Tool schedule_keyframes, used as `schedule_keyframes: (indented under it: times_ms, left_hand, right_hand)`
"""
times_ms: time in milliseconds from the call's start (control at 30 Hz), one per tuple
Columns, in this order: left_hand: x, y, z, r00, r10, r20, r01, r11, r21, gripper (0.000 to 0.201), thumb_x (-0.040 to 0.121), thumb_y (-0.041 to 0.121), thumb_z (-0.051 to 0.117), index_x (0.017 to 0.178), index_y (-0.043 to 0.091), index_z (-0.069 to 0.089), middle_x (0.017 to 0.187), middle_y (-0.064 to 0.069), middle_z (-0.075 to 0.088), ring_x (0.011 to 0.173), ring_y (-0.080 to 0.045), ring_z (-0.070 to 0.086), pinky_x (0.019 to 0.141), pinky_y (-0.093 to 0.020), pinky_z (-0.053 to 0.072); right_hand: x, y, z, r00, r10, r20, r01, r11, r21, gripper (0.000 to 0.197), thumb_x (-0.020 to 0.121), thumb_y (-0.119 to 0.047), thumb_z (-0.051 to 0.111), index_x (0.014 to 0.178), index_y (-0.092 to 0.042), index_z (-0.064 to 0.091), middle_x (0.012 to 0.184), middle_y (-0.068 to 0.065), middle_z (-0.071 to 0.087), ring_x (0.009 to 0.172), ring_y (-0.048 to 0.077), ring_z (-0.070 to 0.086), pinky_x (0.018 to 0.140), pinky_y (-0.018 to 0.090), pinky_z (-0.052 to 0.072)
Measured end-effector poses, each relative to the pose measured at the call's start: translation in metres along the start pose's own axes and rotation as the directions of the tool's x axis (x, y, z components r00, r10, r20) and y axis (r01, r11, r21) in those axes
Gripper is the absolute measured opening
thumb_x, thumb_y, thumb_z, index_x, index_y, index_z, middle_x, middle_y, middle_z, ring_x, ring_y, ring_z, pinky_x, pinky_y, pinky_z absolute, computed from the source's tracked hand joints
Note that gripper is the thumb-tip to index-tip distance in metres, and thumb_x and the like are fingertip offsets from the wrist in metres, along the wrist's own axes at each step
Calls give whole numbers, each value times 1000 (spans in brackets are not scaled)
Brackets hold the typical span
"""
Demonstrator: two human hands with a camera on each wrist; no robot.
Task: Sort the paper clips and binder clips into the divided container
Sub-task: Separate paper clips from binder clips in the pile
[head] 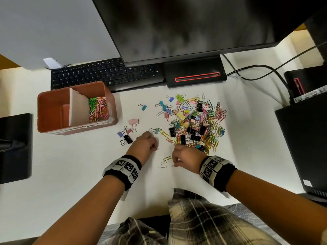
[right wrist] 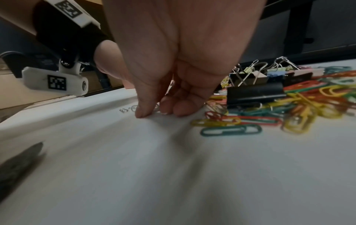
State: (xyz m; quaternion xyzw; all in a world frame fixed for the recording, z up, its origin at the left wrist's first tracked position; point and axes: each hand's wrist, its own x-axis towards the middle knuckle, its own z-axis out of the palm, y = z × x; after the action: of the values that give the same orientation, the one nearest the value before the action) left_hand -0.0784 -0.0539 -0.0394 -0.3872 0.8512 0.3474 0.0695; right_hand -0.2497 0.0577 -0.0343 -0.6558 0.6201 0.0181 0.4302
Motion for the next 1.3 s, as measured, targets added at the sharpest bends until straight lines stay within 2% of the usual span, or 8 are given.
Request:
schedule_keyframes:
  times_ms: [233, 500, 633, 767, 967, 1067, 1167, 1300]
  left_hand:
    - [-4, -2, 1, 999, -14, 29, 14, 999, -32, 12, 87, 10, 57, 98, 10, 62, 95, -9, 60, 88, -22, 56, 77, -26, 42]
    - [-21, -7, -7, 995, 85, 57, -78, 991, -106, 5, 78, 14, 70, 81, 13, 66, 81, 3, 51, 72, -10, 50, 65, -10, 34]
    - [-28, 5, 10, 985, 120, 126, -105, 987, -118, 20, 78, 21, 71, 96, 15, 65, 80, 4, 56, 75, -8, 50, 67, -5, 32]
    - [-27, 15, 28, 973, 110, 202, -117, 993, 23, 22, 84, 22, 64, 105, 14, 63, 98, -3, 63, 93, -18, 55, 82, -23, 39]
    - [-23, 19, 31, 980, 151, 127, -165, 980, 110, 7, 77, 17, 70, 80, 11, 69, 90, -8, 62, 92, -27, 54, 80, -30, 44]
    - [-22, 17, 31, 973, 192, 132, -206, 973, 104, 6, 73, 13, 72, 73, 11, 66, 80, -7, 63, 83, -29, 57, 74, -32, 48]
    - [-20, 19, 28, 975, 186, 121, -196, 977, 81, 7, 83, 15, 63, 84, 8, 64, 87, -9, 64, 88, -27, 56, 78, -29, 43]
    - [-1, 20, 15, 997, 68, -22, -70, 994, -84, 21, 84, 17, 65, 104, 12, 65, 93, -6, 66, 89, -20, 57, 83, -27, 44]
  right_hand:
    - [14, -18, 0, 999, -5, -45, 5, 1000, 1, 39, 91, -20, 54, 128, -18, 45, 115, 6, 57, 102, 23, 56, 85, 35, 46]
    - [12, -11, 7, 985, -7, -174, 9, 1000, 13, 17, 91, -20, 53, 98, -9, 64, 110, 6, 52, 94, 24, 57, 78, 35, 49]
    - [-2, 6, 3, 977, 37, -210, -23, 997, 68, 14, 91, -20, 53, 97, -11, 62, 103, 5, 61, 95, 22, 57, 82, 31, 46]
    - [-15, 17, -3, 967, 46, -249, -33, 998, 58, 17, 91, -17, 53, 104, -11, 62, 105, 5, 63, 97, 22, 57, 83, 30, 44]
    - [-15, 28, -9, 939, 72, -336, -54, 997, 62, 29, 89, -18, 58, 117, -18, 56, 95, 2, 64, 84, 17, 54, 76, 32, 47]
    - [-6, 26, -12, 937, 65, -342, -53, 998, 45, 36, 89, -20, 57, 125, -18, 52, 97, 4, 65, 89, 22, 59, 75, 31, 45]
    - [3, 24, -19, 944, 65, -322, -76, 997, -23, 35, 91, -25, 55, 126, -19, 53, 106, 5, 65, 101, 25, 57, 84, 33, 45]
    - [8, 24, -26, 943, 61, -328, -77, 996, -35, 33, 90, -25, 55, 122, -17, 58, 110, 8, 61, 105, 27, 55, 85, 35, 45]
